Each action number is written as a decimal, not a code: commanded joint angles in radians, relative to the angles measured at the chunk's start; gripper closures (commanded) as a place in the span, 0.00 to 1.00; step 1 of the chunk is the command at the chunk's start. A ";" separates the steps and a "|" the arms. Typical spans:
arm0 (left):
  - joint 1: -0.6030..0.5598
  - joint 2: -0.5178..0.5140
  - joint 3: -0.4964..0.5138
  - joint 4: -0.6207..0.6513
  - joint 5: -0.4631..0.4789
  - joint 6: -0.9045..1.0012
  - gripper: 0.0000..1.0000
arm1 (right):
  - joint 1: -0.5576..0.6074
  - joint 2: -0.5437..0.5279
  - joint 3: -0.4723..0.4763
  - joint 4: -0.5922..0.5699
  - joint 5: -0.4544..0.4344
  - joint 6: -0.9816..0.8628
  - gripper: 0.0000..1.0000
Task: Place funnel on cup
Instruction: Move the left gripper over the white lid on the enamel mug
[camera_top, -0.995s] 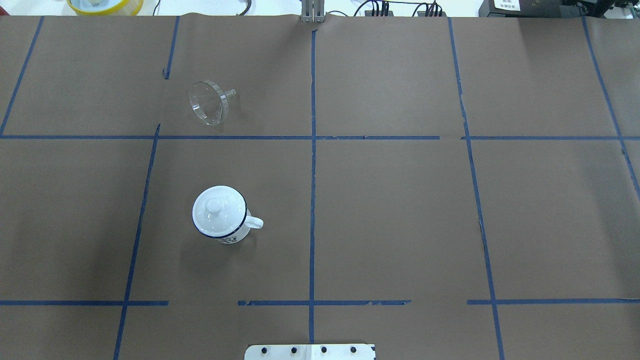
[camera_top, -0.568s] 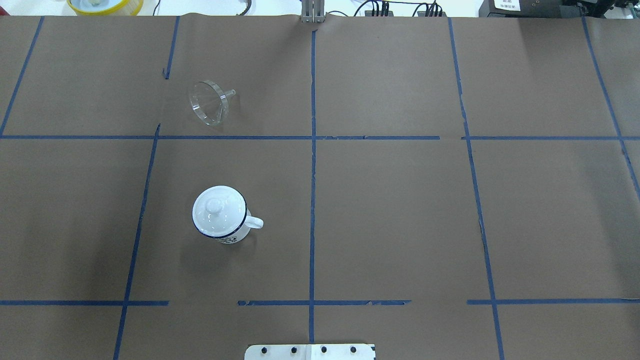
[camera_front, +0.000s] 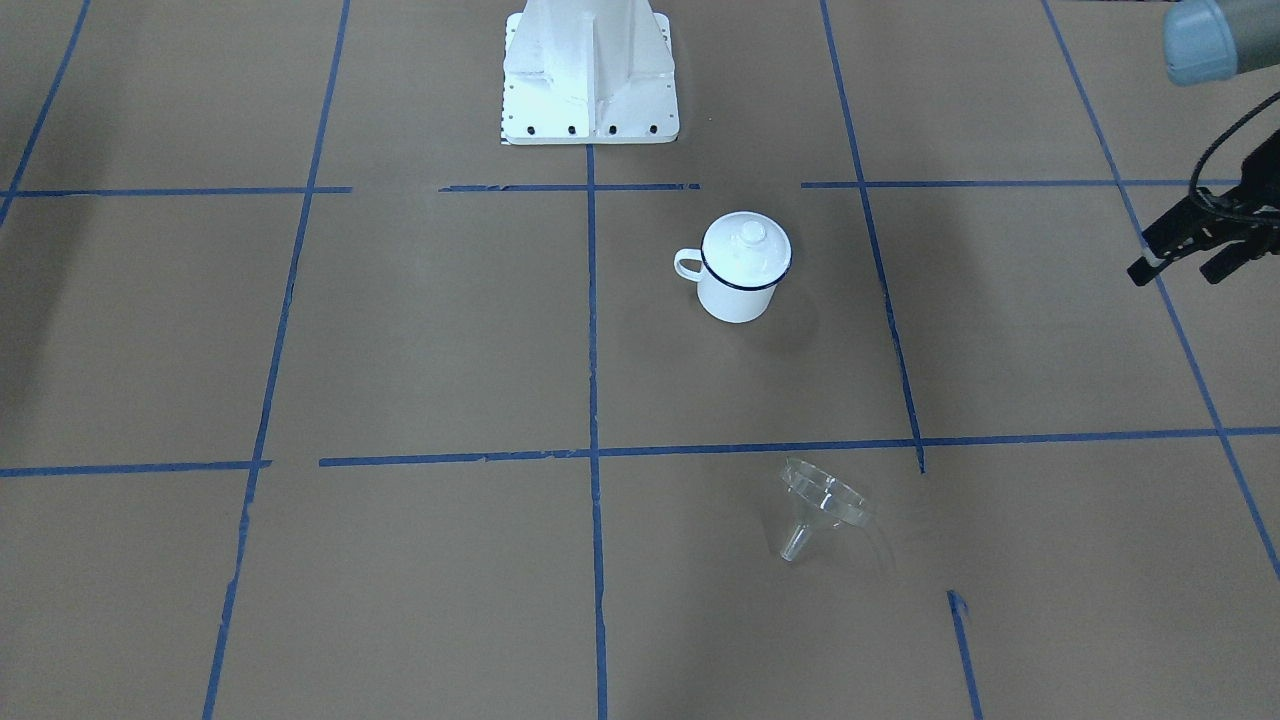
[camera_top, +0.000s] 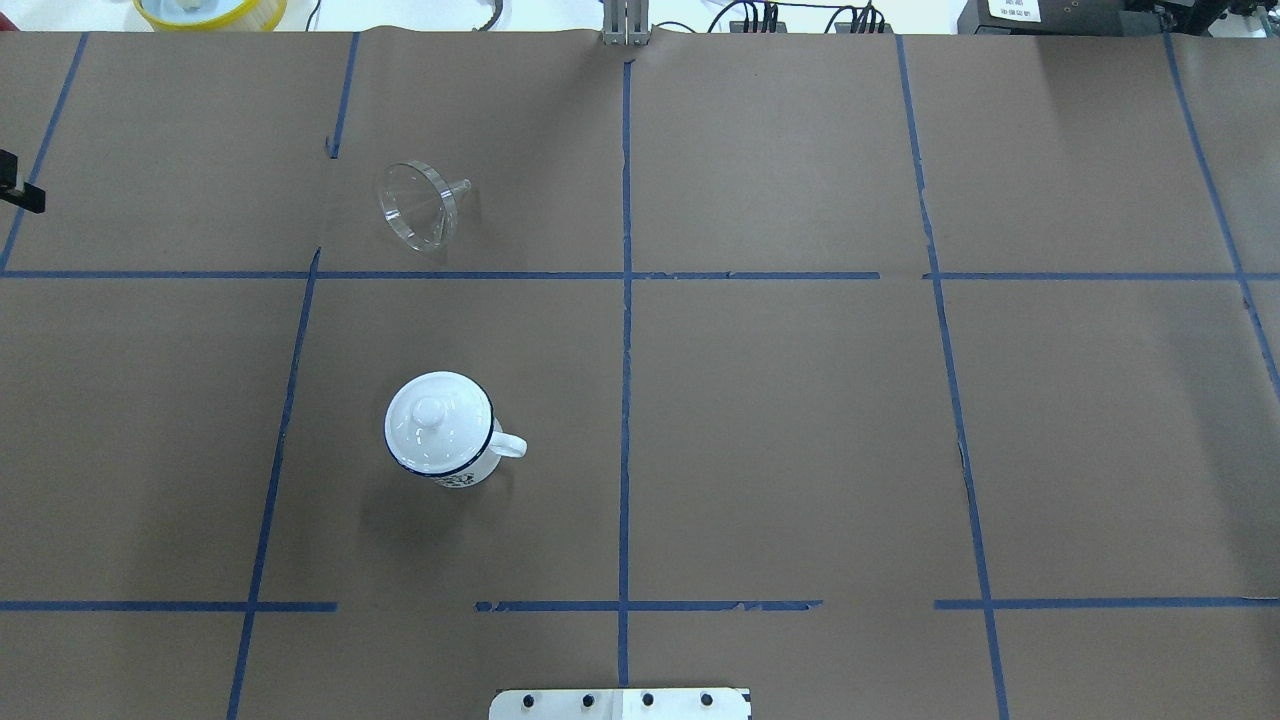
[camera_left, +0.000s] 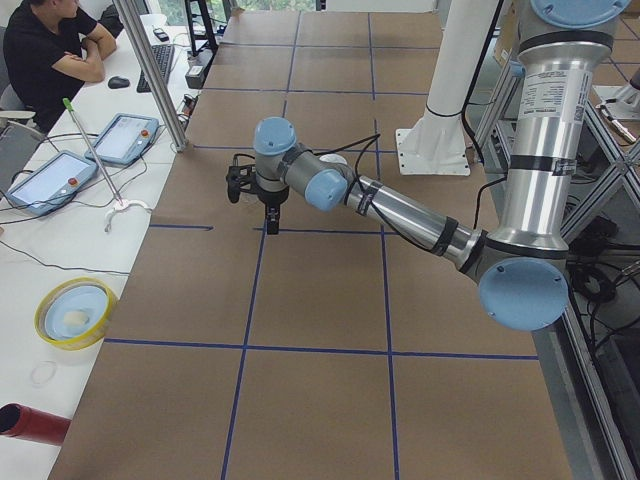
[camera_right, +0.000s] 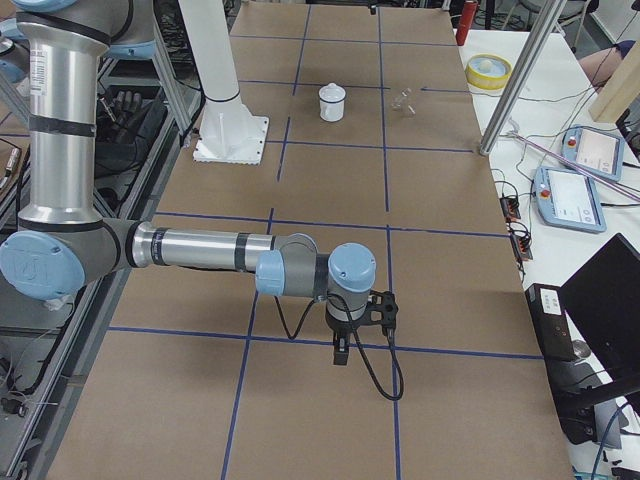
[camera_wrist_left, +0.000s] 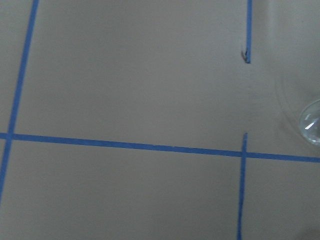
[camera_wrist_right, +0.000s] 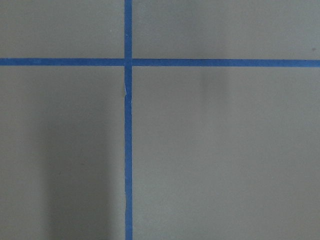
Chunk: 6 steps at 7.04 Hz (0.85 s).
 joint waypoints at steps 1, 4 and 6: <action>0.135 -0.061 -0.075 0.023 0.049 -0.270 0.00 | 0.000 0.000 -0.001 0.000 0.000 0.000 0.00; 0.421 -0.277 -0.118 0.265 0.226 -0.612 0.00 | 0.000 0.000 0.000 0.000 0.000 0.000 0.00; 0.523 -0.389 -0.079 0.343 0.284 -0.735 0.00 | 0.000 0.000 -0.001 0.000 0.000 0.000 0.00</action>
